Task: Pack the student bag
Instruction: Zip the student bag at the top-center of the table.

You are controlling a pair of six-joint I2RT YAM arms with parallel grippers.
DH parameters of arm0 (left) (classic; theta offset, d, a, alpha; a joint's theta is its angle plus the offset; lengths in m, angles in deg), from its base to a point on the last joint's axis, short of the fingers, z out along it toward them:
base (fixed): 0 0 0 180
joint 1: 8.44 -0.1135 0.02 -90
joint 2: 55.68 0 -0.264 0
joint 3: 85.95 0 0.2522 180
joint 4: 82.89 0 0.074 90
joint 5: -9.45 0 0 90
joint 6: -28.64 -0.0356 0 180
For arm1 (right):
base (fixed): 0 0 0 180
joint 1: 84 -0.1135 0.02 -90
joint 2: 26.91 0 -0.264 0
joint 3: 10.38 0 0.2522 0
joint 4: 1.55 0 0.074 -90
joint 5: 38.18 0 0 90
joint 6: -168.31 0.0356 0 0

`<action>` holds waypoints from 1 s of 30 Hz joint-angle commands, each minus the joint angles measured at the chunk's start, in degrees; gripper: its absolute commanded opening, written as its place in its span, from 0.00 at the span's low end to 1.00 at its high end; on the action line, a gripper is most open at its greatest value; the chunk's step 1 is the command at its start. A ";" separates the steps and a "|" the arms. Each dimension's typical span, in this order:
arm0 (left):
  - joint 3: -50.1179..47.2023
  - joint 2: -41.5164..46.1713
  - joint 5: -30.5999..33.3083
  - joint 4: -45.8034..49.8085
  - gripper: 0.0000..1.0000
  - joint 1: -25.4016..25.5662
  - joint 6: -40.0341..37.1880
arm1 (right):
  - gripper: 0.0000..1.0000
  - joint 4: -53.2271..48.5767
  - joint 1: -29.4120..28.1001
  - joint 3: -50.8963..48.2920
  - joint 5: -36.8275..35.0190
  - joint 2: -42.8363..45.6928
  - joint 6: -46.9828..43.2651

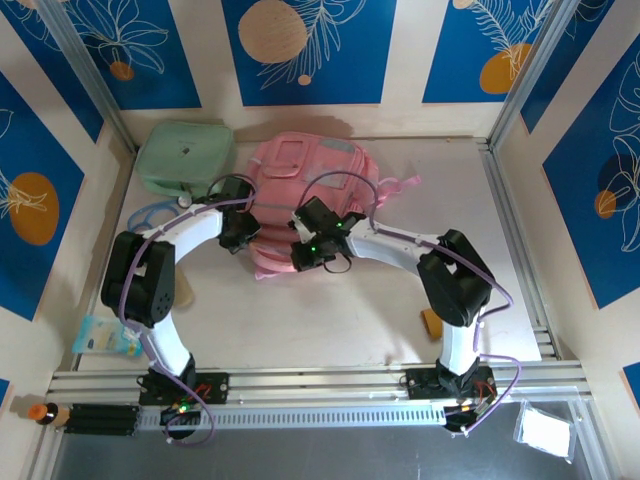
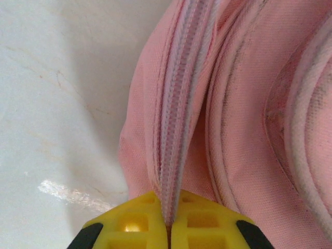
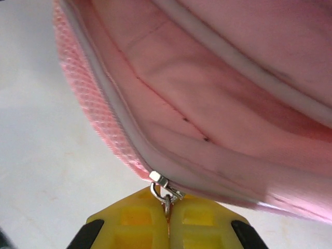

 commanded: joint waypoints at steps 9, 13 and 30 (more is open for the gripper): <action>1.08 0.61 3.88 1.88 0.00 -0.99 -3.65 | 0.05 -5.71 6.99 -6.36 -10.21 5.10 -5.53; 0.95 1.05 3.88 2.68 0.00 -1.29 -6.31 | 0.07 -5.09 10.41 -5.38 -10.34 4.45 -6.85; 0.29 1.31 2.40 6.07 0.00 -1.54 -17.49 | 0.21 2.70 25.02 -1.55 -9.02 -0.49 -7.15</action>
